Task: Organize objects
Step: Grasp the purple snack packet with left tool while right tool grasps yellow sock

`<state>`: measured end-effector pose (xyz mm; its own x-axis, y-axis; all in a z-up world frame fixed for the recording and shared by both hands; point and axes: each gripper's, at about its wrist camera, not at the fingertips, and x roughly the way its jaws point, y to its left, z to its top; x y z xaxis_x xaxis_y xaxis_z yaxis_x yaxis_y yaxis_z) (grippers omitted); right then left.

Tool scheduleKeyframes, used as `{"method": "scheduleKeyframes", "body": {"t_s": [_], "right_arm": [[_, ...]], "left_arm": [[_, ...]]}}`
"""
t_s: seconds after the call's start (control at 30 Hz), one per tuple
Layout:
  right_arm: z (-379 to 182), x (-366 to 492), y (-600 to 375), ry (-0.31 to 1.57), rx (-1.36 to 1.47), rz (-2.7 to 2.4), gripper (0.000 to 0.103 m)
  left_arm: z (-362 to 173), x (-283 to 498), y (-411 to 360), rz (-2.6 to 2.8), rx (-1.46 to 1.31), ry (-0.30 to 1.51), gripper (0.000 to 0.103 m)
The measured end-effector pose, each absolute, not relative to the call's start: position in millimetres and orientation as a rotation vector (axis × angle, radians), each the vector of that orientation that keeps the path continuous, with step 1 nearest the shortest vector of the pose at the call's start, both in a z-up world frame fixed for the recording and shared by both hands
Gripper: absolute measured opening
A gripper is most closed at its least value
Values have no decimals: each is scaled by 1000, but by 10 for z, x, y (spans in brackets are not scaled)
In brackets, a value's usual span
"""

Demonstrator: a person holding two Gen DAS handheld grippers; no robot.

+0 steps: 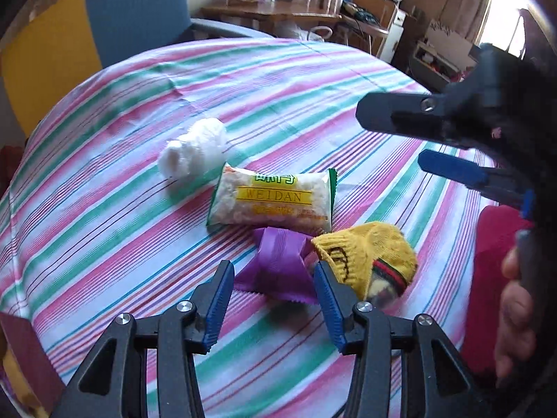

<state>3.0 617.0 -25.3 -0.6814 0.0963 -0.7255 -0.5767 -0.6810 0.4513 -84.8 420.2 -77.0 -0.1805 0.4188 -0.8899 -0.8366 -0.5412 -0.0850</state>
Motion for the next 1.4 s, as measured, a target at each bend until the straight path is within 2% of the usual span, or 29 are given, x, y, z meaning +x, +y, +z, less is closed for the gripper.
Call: {"method": "scheduleKeyframes", "body": {"t_s": [0.1, 0.2, 0.47, 0.7, 1.17, 1.23, 1.27, 1.4], "right_arm": [[-264, 20, 6170, 969, -978, 2373, 91], [-290, 22, 6205, 992, -986, 2359, 91], [-327, -40, 6158, 942, -1052, 2357, 91], [-634, -260, 5986, 852, -1364, 2283, 91], [-737, -305, 5787, 699, -1499, 2264, 91], [-789, -340, 5712, 632, -1558, 2250, 70], [-826, -369, 5660, 569, -1596, 2232, 51], [-841, -442, 5513, 430, -1620, 2245, 45]], "left_arm": [[-883, -922, 4287, 1820, -1215, 544, 47], [-1015, -1048, 4213, 1796, -1313, 463, 32], [-998, -901, 3562, 1884, -1330, 347, 32], [-800, -736, 3125, 1968, -1301, 285, 31], [-341, -626, 2410, 2127, -1230, 157, 32], [-295, -642, 2251, 2157, -1225, 131, 32], [-268, -642, 2164, 2172, -1222, 117, 32], [-159, -639, 1638, 2264, -1217, 33, 32]]}}
